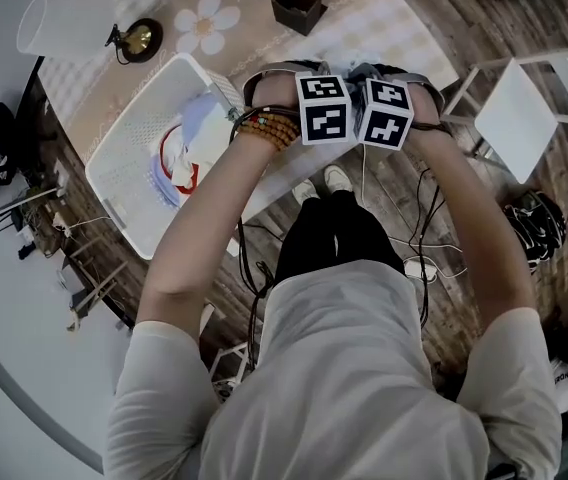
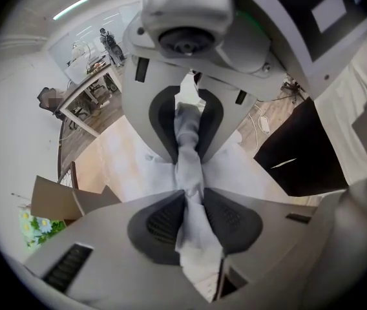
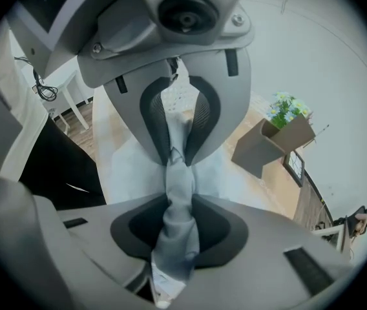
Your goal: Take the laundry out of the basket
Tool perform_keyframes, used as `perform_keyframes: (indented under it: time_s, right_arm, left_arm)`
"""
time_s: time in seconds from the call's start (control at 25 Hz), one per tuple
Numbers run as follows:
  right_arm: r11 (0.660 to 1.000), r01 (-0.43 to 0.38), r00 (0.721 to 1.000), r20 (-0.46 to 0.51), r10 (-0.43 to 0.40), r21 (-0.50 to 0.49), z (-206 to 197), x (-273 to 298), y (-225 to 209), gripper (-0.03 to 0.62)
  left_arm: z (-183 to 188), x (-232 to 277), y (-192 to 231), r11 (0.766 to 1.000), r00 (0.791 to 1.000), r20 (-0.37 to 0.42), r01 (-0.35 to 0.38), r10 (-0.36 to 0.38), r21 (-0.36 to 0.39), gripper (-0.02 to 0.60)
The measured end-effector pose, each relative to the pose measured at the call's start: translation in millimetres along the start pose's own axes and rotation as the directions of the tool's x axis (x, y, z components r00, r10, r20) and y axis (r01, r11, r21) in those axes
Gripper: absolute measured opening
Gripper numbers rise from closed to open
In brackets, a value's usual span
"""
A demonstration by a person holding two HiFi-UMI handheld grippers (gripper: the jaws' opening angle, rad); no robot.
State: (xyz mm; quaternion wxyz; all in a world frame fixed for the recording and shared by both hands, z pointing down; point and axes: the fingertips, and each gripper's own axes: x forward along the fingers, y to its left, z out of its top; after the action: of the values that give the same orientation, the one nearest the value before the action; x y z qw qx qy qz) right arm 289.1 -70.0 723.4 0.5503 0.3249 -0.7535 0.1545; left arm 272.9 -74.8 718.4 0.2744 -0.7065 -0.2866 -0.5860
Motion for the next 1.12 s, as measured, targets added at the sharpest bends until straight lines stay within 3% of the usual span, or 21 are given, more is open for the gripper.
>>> perform_keyframes:
  time_s: [0.28, 0.6, 0.8, 0.88, 0.96, 1.12]
  right_arm:
    - [0.999, -0.022, 1.0, 0.019, 0.021, 0.036, 6.1, -12.3, -3.8, 0.187]
    - [0.998, -0.002, 1.0, 0.03, 0.0, 0.06, 20.2, -57.1, -15.0, 0.209]
    - [0.994, 0.044, 0.994, 0.097, -0.054, 0.097, 39.9, -100.9, -36.7, 0.209]
    - [0.992, 0.063, 0.989, 0.124, -0.077, 0.11, 51.3, -117.8, -42.9, 0.207]
    - [0.988, 0.086, 0.98, 0.165, -0.106, 0.129, 68.1, -136.5, -47.2, 0.207]
    - [0.975, 0.093, 0.939, 0.307, -0.153, 0.201, 115.2, -170.6, -48.4, 0.207]
  left_arm:
    - [-0.5, -13.7, 9.8, 0.998, 0.999, 0.026, -0.043, 0.044, -0.048, 0.223]
    - [12.1, -61.3, 26.1, 0.992, 0.99, 0.088, -0.103, 0.109, -0.067, 0.225]
    - [17.4, -109.0, 35.8, 0.977, 0.971, 0.17, -0.14, 0.168, -0.163, 0.225]
    - [18.2, -136.4, 35.3, 0.959, 0.949, 0.238, -0.146, 0.205, -0.244, 0.224]
    - [14.5, -166.5, 35.6, 0.929, 0.913, 0.304, -0.168, 0.273, -0.329, 0.18]
    - [-14.7, -225.3, 31.4, 0.836, 0.82, 0.354, -0.248, 0.451, -0.49, 0.097]
